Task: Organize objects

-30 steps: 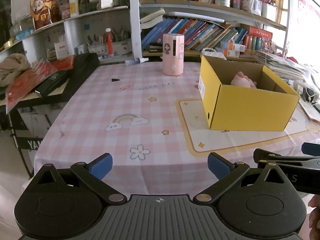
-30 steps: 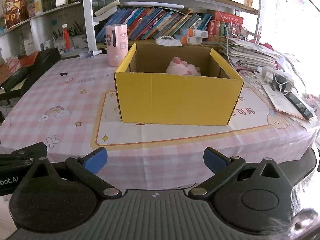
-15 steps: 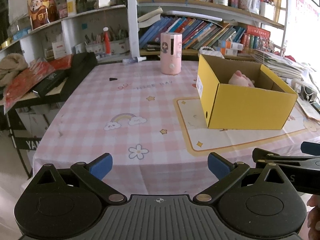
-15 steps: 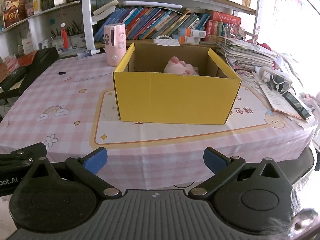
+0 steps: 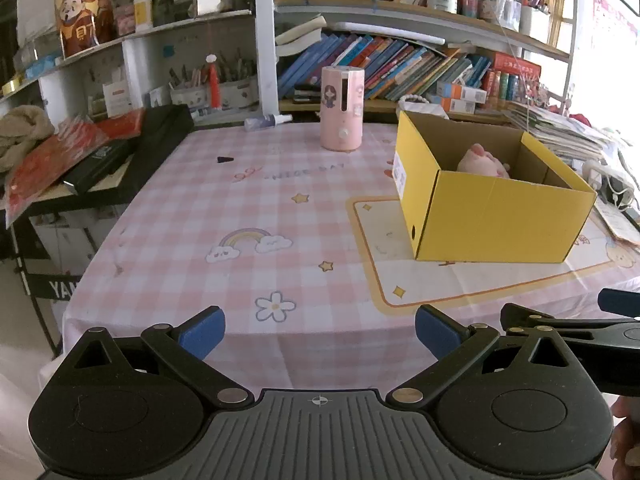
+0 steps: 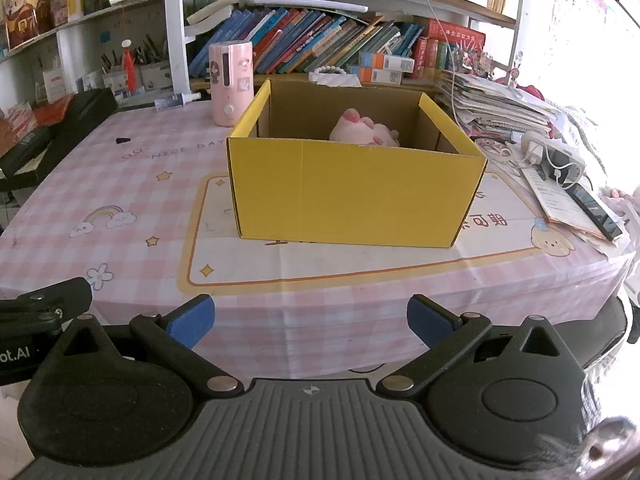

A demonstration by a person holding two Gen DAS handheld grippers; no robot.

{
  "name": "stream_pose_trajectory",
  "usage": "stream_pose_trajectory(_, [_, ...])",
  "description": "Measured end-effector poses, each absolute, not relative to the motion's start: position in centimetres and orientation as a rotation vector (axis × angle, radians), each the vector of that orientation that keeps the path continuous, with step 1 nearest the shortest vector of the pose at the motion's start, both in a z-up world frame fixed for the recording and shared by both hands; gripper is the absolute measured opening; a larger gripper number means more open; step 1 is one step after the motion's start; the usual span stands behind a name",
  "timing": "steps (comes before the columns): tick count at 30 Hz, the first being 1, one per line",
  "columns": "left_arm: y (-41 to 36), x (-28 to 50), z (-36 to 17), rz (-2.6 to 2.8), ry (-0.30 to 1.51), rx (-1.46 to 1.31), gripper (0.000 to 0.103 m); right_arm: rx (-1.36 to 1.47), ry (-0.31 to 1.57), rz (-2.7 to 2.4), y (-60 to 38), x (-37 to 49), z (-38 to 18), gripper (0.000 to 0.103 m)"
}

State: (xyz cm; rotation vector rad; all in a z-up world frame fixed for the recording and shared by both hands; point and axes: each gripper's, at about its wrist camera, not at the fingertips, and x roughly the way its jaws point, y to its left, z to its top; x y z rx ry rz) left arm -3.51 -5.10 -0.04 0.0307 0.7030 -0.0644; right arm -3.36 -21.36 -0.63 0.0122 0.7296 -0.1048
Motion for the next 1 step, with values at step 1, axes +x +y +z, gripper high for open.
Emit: stream_pose_trajectory(1, [-5.12, -3.48, -0.03, -0.066, 0.704, 0.029, 0.102, 0.012, 0.730, -0.105, -21.37, -3.36, -0.64, 0.103])
